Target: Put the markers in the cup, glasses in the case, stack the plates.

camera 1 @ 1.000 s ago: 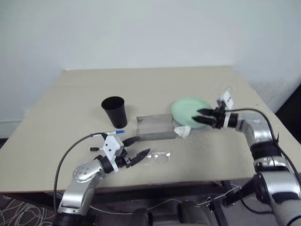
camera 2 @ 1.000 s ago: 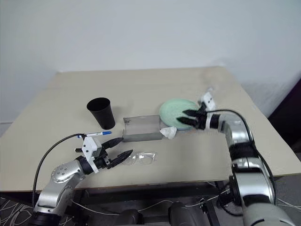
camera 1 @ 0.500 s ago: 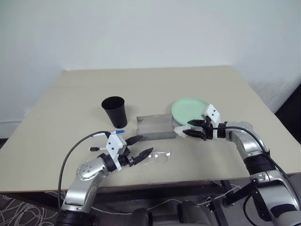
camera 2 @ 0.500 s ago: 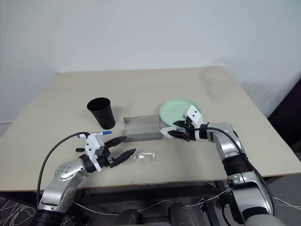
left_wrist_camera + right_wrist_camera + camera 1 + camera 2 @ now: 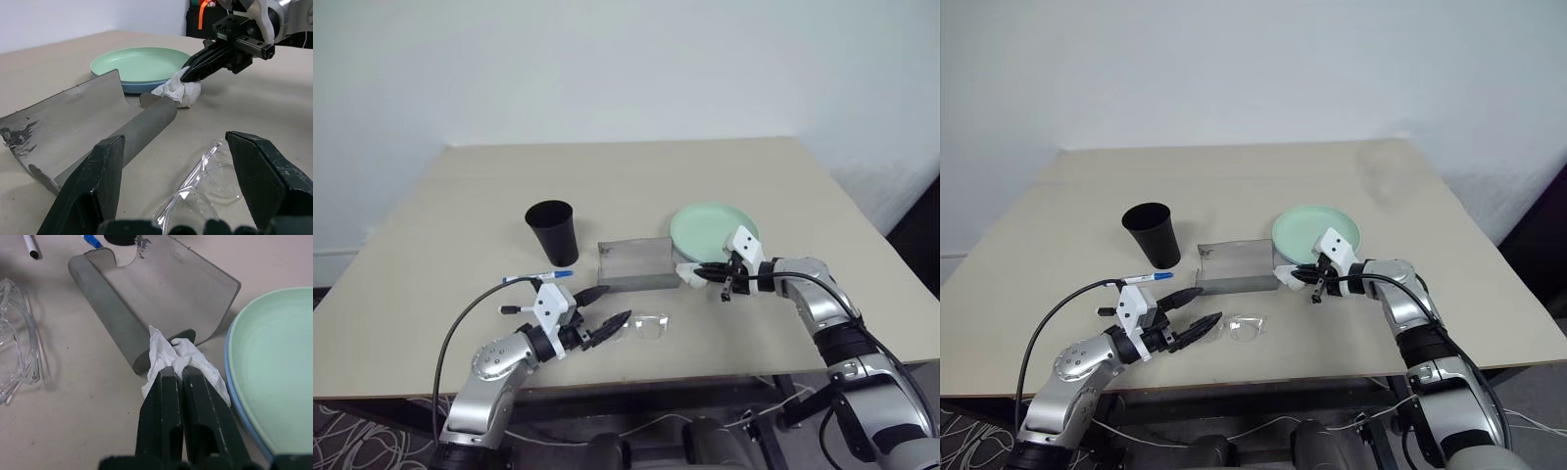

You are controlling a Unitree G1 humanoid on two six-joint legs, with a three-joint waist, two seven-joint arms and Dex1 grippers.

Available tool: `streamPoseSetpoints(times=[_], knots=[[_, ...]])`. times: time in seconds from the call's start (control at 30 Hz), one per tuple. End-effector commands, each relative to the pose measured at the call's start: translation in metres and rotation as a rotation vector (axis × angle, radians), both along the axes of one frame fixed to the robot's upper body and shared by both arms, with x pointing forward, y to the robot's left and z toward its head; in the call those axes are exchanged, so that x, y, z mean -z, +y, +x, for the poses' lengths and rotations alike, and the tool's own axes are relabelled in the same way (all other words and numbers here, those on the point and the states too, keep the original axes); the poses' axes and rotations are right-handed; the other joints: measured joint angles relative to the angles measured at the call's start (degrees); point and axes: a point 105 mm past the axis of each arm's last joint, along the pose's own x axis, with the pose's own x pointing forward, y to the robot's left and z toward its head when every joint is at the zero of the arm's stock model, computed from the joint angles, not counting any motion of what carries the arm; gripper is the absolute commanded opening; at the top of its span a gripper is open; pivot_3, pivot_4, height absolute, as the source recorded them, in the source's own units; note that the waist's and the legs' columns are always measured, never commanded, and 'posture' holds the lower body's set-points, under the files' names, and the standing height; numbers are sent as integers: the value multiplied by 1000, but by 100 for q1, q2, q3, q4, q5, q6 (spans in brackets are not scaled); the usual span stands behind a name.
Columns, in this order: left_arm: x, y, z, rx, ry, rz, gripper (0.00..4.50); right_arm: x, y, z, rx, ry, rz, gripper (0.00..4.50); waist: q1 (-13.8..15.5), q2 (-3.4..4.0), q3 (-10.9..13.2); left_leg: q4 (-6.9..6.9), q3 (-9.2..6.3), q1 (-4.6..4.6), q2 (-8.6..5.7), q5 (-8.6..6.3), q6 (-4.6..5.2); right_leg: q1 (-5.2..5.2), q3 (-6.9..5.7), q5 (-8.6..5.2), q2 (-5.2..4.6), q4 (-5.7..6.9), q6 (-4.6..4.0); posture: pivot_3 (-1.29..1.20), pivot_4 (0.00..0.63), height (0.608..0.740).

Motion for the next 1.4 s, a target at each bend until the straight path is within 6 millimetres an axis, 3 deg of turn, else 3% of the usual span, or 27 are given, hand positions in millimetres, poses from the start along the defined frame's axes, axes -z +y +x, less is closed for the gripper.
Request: streamPoseSetpoints(times=[0.03, 0.17, 0.4, 0.67, 0.8, 1.0, 1.23, 1.4], knots=[[-14, -4, 1, 16, -58, -3, 3476, -42, -2, 8, -1, -89, 106, 32, 0, 0, 0, 0, 0, 0, 0, 0, 0, 0, 0, 1, 0, 0, 2, 0, 0, 737], [-13, -4, 2, 19, -60, -1, 3476, -58, -16, 26, 126, -130, 145, 32, -2, 1, 0, 0, 0, -1, 0, 0, 0, 0, 0, 1, 0, 0, 2, 0, 0, 737], [-13, -7, 6, 30, -65, 4, 3476, -50, -31, 49, 295, -175, 92, 32, -1, 0, 0, -1, -1, 1, 1, 0, 0, 1, -2, -4, 0, 0, -8, 0, 0, 737], [-14, -5, 9, 43, -69, 24, 3476, -42, -35, 54, 328, -209, 58, 2617, -5, 0, 0, -2, 1, -2, -4, 0, 1, -1, 7, 2, 0, -1, 2, 0, 0, 737], [-12, -2, 12, 89, -57, 74, 3476, -48, -33, 52, 304, -220, 114, 2617, -5, 0, 0, -2, 0, 1, -3, 1, 2, 1, 5, 2, 1, 1, 1, 0, 0, 737], [-12, 6, 20, 294, -41, 271, 3476, -59, -8, 15, 59, -154, 246, 2617, -1, 1, 0, -1, -6, -1, -4, 1, 2, 3, 3, 2, 3, 0, 2, 0, 0, 737], [-18, 3, 38, 515, -69, 471, 3476, -50, 8, -42, -202, -28, 238, 2617, 4, -1, 0, 0, -12, -9, -10, 1, 2, 1, 0, 2, 0, -3, 3, 0, 0, 737], [-6, -6, 43, 659, -82, 614, 3476, -48, 11, -52, -214, -9, 236, 2617, -2, -2, 0, 2, -2, -3, -5, 1, 2, 0, 1, 2, 0, 0, 3, 0, 0, 737]])
